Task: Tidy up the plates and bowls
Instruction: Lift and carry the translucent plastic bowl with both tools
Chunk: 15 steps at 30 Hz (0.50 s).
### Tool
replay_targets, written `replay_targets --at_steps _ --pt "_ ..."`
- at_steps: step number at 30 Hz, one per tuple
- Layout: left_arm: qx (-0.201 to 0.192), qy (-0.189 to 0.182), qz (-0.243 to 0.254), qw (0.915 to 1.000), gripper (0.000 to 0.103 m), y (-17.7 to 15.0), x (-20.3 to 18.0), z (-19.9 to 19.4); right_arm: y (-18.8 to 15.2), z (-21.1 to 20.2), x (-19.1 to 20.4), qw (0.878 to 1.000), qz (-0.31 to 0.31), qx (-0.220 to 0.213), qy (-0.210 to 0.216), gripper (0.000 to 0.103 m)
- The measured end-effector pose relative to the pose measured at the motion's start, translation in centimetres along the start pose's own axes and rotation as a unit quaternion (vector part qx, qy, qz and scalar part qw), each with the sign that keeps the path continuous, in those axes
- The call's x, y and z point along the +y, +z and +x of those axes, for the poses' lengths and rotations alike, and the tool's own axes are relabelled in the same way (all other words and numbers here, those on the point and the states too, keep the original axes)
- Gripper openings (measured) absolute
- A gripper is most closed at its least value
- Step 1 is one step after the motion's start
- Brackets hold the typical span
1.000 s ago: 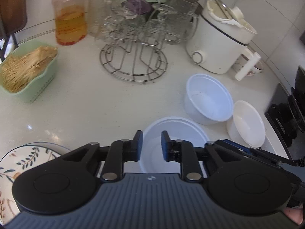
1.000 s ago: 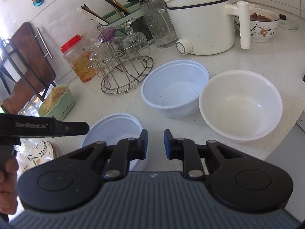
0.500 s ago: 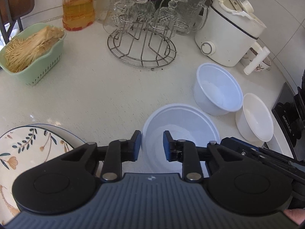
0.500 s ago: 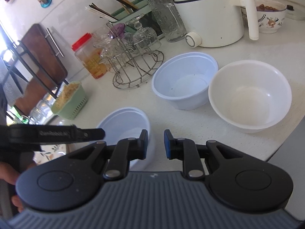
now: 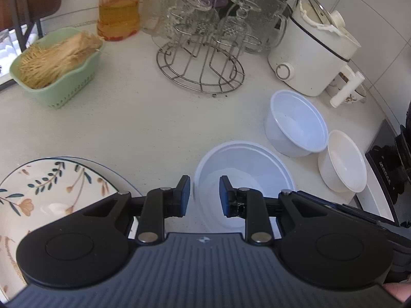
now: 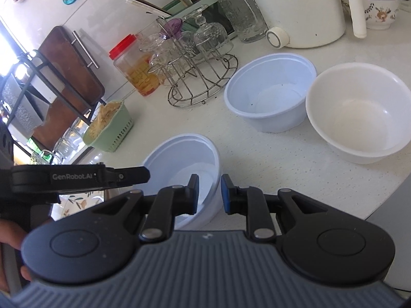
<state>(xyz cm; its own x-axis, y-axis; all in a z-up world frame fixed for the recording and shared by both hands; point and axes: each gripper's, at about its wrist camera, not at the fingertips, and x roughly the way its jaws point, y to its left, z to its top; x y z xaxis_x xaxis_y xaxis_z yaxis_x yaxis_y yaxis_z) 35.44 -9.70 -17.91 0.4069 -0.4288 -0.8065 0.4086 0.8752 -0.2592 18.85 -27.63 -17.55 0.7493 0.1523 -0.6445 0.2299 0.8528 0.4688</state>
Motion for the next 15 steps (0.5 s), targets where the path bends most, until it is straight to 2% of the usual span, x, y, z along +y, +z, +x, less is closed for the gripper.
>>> replay_targets --at_steps 7,15 --pt "-0.025 -0.003 0.0 0.9997 0.029 0.1 0.0 -2.2 0.3 -2.4 0.6 0.998 -0.031 -0.035 -0.03 0.022" --pt "-0.042 -0.015 0.017 0.9989 0.029 -0.6 -2.3 -5.9 -0.2 -6.0 1.6 0.995 -0.052 -0.066 -0.046 0.022"
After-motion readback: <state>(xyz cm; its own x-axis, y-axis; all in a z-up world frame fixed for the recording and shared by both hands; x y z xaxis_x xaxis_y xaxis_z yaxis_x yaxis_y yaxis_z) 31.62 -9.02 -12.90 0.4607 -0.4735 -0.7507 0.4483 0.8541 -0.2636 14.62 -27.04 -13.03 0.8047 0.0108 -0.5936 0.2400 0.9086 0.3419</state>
